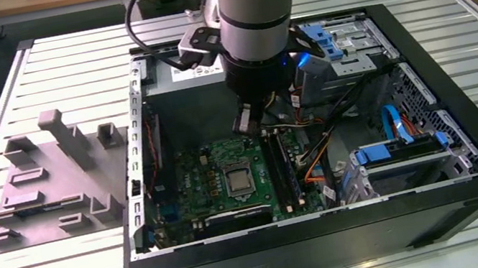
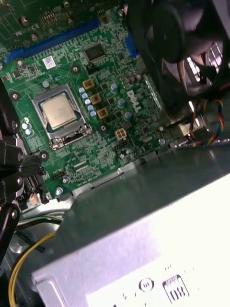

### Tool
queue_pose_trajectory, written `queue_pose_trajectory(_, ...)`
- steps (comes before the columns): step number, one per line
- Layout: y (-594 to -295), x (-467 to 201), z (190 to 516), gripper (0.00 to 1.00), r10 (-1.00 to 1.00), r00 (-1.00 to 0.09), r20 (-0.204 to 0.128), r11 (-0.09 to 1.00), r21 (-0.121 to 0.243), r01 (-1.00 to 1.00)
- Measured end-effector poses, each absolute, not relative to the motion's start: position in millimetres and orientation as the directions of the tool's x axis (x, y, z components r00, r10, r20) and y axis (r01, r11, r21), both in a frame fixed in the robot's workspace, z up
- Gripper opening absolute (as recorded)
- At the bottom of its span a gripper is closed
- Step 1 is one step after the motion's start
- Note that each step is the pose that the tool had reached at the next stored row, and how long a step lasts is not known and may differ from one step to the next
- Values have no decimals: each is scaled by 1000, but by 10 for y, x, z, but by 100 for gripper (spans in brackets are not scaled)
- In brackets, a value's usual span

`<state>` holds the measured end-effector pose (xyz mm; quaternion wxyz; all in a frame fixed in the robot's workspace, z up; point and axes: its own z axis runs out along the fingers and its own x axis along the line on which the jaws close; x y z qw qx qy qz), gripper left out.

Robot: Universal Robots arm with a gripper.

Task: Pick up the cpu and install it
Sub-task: 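Install the first cpu locking lever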

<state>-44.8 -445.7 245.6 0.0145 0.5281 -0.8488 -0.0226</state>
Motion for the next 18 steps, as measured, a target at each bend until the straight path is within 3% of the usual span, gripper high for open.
queue_pose_trajectory(18, -4512, -448, 2456, 11, -899, -437, 2, 437, 53, -898)
